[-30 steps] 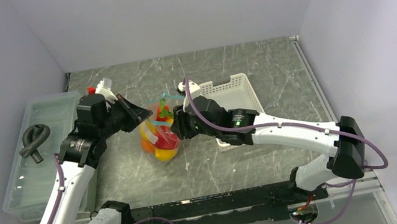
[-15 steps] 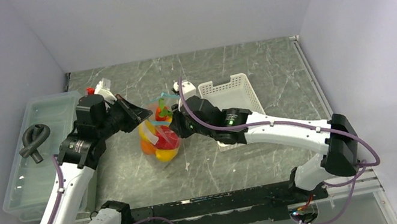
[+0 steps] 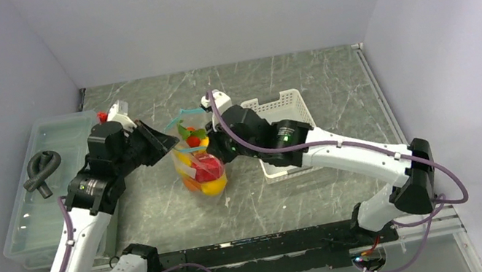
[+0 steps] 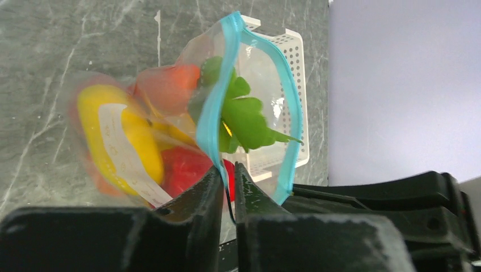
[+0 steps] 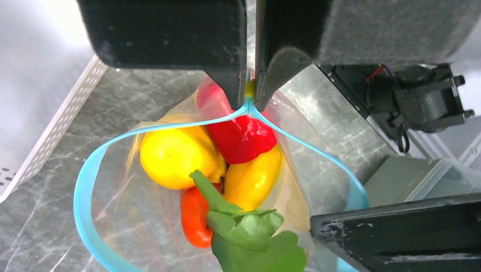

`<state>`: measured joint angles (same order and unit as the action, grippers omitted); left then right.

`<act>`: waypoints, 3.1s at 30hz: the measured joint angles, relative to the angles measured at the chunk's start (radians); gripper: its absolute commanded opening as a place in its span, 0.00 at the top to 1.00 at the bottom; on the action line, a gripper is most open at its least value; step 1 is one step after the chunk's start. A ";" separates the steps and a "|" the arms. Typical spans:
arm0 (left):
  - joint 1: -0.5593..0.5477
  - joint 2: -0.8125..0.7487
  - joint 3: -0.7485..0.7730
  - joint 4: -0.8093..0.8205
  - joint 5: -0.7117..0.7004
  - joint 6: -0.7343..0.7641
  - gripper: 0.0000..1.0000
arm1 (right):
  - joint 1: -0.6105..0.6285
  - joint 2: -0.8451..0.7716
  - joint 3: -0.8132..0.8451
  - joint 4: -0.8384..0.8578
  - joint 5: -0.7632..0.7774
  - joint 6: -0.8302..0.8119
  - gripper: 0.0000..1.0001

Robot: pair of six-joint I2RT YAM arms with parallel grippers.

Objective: Place the food in the zip-top bag and seal the zipper
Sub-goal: Zip the zipper food storage bag at the center of the board.

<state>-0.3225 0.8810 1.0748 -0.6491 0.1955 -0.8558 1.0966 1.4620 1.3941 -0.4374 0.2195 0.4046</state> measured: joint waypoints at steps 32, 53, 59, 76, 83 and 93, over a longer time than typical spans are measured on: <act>0.000 0.131 0.229 -0.210 0.189 0.288 0.69 | 0.000 -0.176 -0.032 -0.284 -0.263 -0.559 1.00; -0.187 0.309 0.229 -0.296 0.237 0.378 0.87 | 0.000 -0.190 -0.080 -0.248 -0.265 -0.562 1.00; -0.239 0.353 0.222 -0.328 0.144 0.391 0.95 | 0.000 -0.195 -0.082 -0.244 -0.263 -0.561 1.00; -0.367 0.471 0.187 -0.373 -0.038 0.392 0.93 | 0.000 -0.219 -0.113 -0.224 -0.244 -0.555 1.00; -0.374 0.472 0.288 -0.373 -0.034 0.400 0.78 | 0.000 -0.224 -0.123 -0.219 -0.243 -0.555 1.00; -0.374 0.472 0.448 -0.357 -0.037 0.430 0.70 | 0.000 -0.278 -0.171 -0.215 -0.277 -0.597 1.00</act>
<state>-0.6964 1.3525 1.5227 -1.0065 0.1585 -0.4259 1.0966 1.1843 1.2232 -0.6521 -0.0574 -0.1921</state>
